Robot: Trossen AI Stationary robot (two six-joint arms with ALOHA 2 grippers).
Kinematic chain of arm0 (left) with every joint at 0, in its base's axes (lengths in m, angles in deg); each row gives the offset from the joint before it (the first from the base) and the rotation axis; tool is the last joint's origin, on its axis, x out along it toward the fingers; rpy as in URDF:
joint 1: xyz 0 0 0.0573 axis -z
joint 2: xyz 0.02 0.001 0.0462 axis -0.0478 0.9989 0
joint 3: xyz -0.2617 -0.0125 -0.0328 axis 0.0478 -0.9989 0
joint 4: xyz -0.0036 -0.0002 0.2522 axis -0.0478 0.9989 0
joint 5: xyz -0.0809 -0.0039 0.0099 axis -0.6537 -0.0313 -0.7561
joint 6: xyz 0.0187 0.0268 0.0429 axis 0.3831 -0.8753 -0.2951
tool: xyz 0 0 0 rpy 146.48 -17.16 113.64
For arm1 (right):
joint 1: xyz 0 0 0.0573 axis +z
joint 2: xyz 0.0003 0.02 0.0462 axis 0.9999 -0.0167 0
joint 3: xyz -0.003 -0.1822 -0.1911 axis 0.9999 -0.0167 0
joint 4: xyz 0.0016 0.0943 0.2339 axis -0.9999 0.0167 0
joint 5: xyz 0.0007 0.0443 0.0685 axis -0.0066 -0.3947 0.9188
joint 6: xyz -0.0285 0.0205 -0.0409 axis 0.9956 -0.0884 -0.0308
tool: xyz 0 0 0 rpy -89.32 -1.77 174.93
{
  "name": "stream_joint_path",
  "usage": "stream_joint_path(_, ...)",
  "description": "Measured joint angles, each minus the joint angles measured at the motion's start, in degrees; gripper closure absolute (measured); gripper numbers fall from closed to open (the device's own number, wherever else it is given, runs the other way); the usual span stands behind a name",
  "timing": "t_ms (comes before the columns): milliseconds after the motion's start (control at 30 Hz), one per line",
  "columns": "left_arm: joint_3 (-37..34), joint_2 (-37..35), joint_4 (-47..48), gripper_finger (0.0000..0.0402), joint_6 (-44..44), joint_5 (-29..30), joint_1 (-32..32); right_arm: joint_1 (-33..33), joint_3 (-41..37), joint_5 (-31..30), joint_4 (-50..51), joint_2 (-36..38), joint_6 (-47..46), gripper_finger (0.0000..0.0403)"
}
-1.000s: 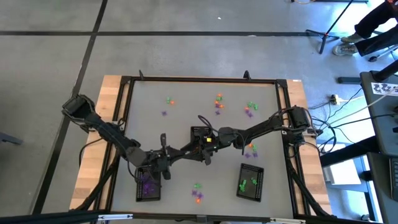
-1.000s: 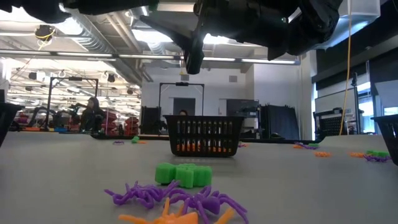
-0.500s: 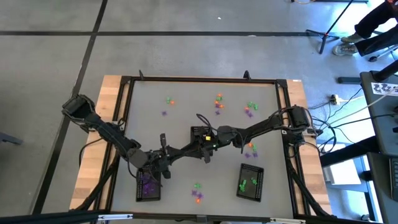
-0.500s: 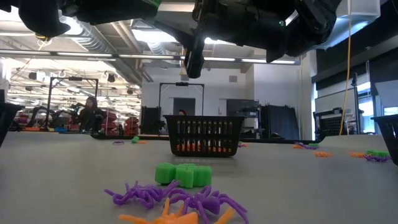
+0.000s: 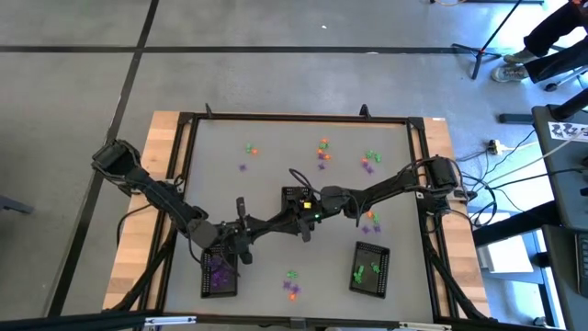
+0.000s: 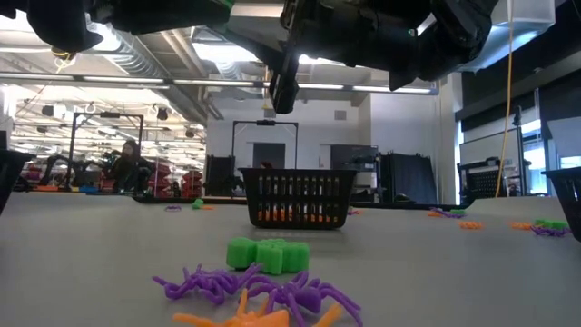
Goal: Sort Halloween decoration
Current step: Put the green skeleton toy into the bottom right black bin
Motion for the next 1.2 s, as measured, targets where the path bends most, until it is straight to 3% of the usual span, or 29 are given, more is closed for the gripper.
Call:
stream_joint_path(200, 0.0, 0.0, -0.1, 0.0401, 9.1, 3.2, 0.0, -0.1, 0.0, -0.8, 0.2, 0.0, 2.4, 0.0249)
stream_joint_path(433, 0.0, -1.1, -0.8, 0.0401, 25.3, 6.3, -0.2, 0.2, -0.2, -3.2, 1.6, -0.1, 19.4, 0.0249)
stream_joint_path(567, 0.1, -1.1, 0.7, 0.0401, 34.6, 2.7, -0.2, 0.2, -0.2, -5.6, 2.3, -0.1, 27.4, 0.0249)
stream_joint_path(733, 0.1, -1.0, 7.4, 0.0401, 45.3, -0.8, 0.3, 0.2, -0.2, -5.5, 3.6, -0.1, 31.0, 0.0249)
stream_joint_path(967, 0.0, -1.0, 11.9, 0.0401, 49.1, -1.2, 0.6, 0.1, -0.1, -5.4, 9.3, -0.1, 31.4, 0.0249)
stream_joint_path(1200, 0.0, -1.0, 13.9, 0.0401, 50.9, -5.0, 0.6, 0.1, -0.1, -4.1, 8.0, -0.1, 31.5, 0.0249)
